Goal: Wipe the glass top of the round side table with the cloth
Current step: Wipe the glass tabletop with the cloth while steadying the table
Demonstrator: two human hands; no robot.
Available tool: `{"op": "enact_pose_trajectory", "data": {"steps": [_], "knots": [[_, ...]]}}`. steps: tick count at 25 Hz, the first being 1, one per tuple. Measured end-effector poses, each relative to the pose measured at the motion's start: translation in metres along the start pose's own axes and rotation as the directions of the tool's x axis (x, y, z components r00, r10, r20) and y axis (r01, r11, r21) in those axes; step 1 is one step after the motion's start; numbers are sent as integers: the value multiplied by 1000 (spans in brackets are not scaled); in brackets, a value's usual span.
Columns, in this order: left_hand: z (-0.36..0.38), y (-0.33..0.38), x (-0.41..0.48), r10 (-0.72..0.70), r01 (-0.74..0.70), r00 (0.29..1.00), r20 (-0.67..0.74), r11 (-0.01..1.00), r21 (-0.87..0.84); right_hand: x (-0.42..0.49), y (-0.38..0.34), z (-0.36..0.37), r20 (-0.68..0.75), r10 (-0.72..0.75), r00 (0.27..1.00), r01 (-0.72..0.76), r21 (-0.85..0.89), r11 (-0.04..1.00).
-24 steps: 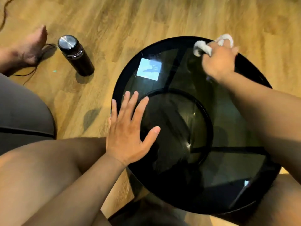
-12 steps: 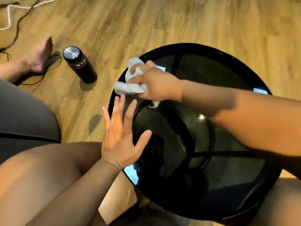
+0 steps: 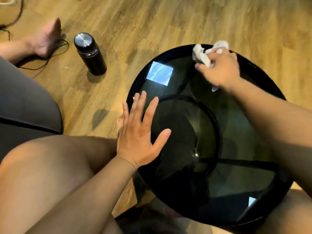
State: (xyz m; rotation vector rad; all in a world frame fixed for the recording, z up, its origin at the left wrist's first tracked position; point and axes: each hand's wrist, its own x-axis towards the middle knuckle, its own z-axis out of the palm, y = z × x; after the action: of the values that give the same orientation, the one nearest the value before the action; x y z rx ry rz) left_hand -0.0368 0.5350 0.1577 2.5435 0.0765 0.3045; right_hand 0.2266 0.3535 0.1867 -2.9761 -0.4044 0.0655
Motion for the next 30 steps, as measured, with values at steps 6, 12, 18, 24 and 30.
{"op": "enact_pose_trajectory", "data": {"steps": [6, 12, 18, 24, 30], "knots": [[0, 2, -3, -13, 7, 996, -93, 998, -67, -106, -136, 30, 12, -566, 824, 544, 264, 797], [2, 1, -2, -12, 10, 998, -67, 999, -31, -57, -100, 25, -6, -632, 775, 630, 72, 773], [1, -1, 0, -11, 9, 999, -30, 999, -42, 19, 77, -24, -27, 23, 999, -25, -76, 997], [2, -1, -1, -12, 11, 1000, -7, 999, -40, -23, -31, 2, -159, -2, 987, -2, -27, 1000], [1, 0, -4, -4, -3, 998, -58, 994, -112, -149, -120, 23, -67, -670, 739, 670, 174, 721]]}}
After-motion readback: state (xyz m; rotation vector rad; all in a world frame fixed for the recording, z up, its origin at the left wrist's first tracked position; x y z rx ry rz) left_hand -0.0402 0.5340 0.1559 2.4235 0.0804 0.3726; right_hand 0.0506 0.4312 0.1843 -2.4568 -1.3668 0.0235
